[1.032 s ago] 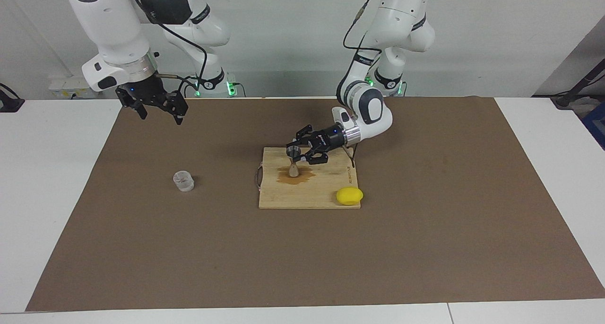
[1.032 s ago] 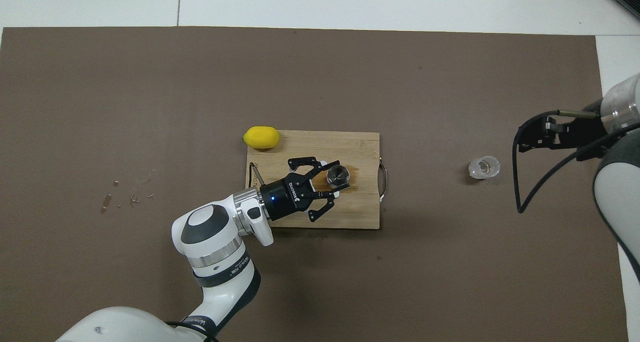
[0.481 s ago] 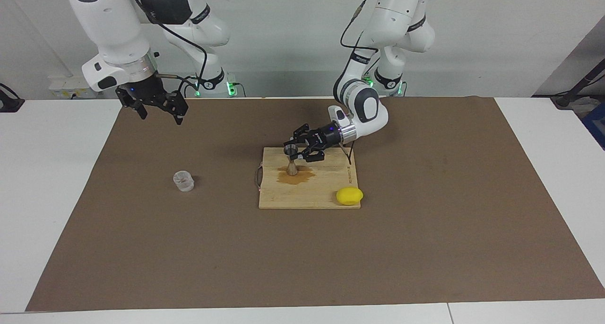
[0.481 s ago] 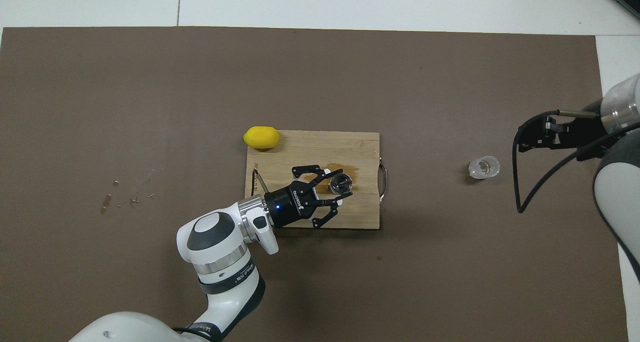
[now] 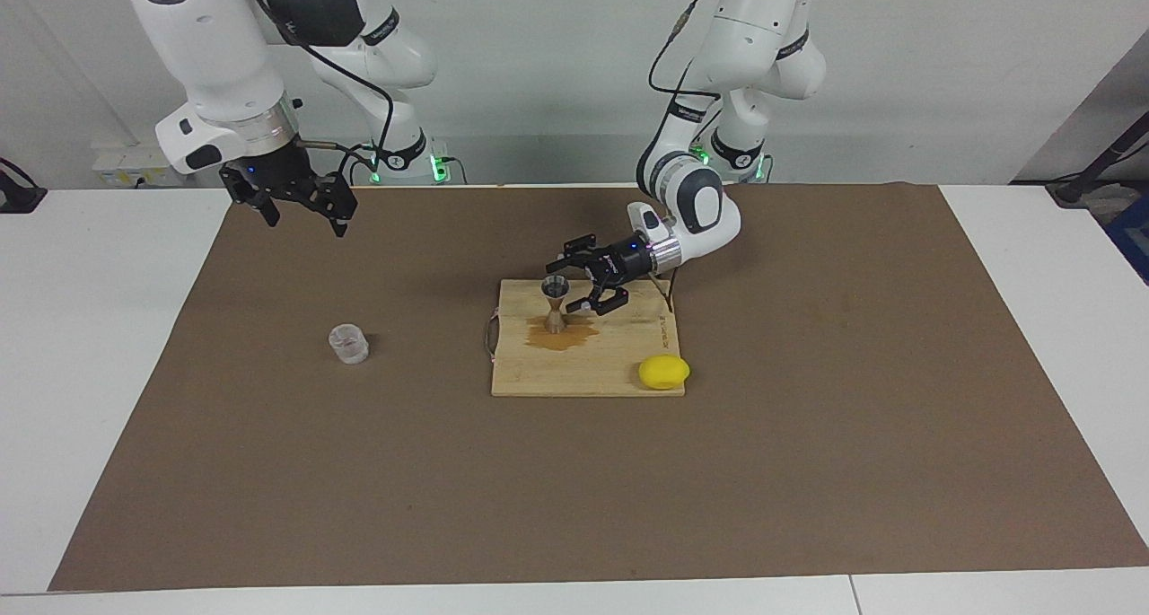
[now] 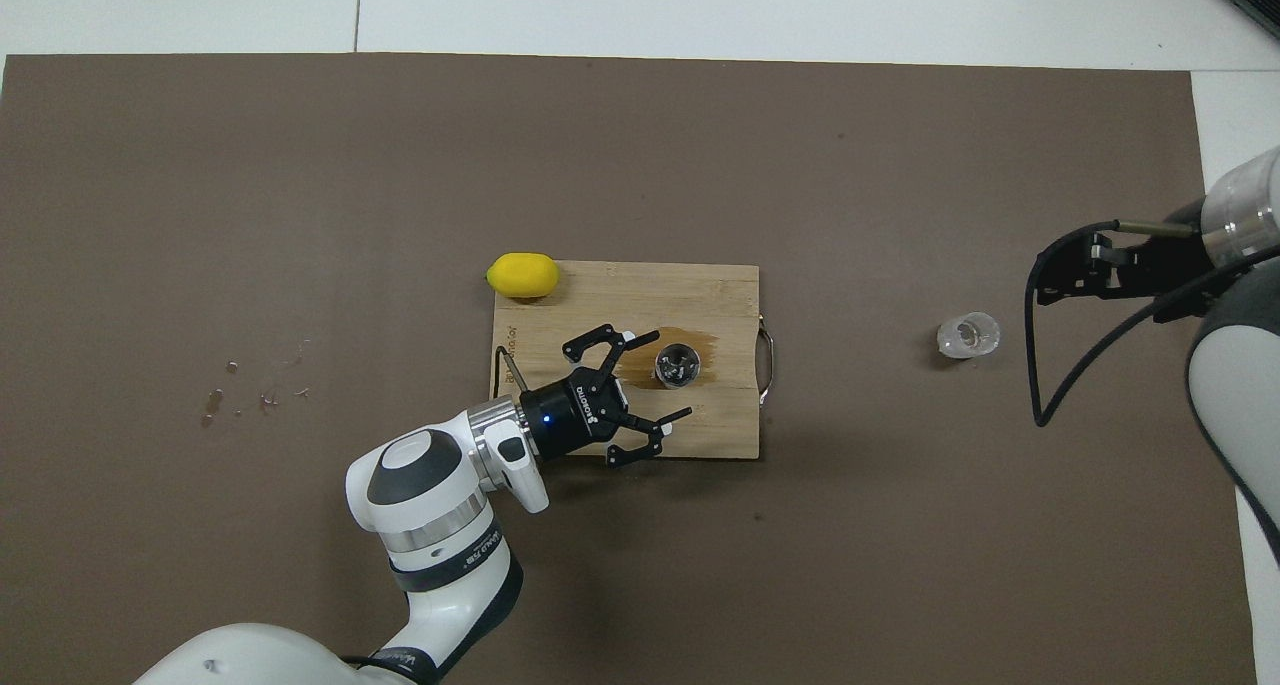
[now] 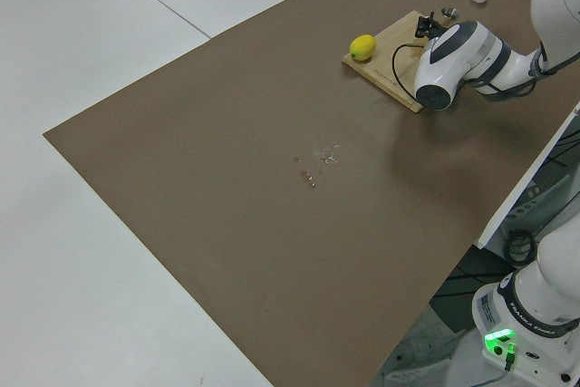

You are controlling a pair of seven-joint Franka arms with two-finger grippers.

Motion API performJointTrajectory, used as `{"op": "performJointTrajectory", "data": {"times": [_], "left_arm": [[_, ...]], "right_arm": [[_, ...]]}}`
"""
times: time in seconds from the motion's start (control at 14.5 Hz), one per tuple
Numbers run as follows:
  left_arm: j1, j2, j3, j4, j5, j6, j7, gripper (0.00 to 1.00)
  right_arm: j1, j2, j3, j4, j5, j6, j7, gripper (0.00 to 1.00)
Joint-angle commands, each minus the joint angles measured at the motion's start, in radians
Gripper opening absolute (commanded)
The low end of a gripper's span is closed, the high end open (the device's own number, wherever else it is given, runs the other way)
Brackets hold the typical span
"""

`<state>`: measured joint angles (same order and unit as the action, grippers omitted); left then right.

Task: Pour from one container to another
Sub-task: 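Open the left gripper and withdraw while the right gripper moves forward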

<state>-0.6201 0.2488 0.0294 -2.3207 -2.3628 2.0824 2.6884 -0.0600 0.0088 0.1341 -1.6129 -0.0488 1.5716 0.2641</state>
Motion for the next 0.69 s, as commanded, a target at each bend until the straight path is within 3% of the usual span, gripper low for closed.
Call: {"op": "performJointTrajectory", "data": {"times": [0.0, 0.28, 0.62], "left_arm": [[0.009, -0.069, 0.006, -0.083, -0.019, -0.039, 0.007, 1.00], [0.089, -0.250, 0.012, -0.241, 0.055, -0.027, -0.056, 1.00], [0.296, -0.345, 0.012, -0.282, 0.409, -0.047, -0.079, 1.00]], "right_arm": [[-0.014, -0.020, 0.004, -0.021, 0.023, 0.001, -0.022, 1.00], [-0.014, -0.020, 0.004, -0.021, 0.023, 0.001, -0.022, 1.00], [-0.047, -0.027, -0.011, -0.021, 0.023, -0.004, -0.042, 1.00]]}}
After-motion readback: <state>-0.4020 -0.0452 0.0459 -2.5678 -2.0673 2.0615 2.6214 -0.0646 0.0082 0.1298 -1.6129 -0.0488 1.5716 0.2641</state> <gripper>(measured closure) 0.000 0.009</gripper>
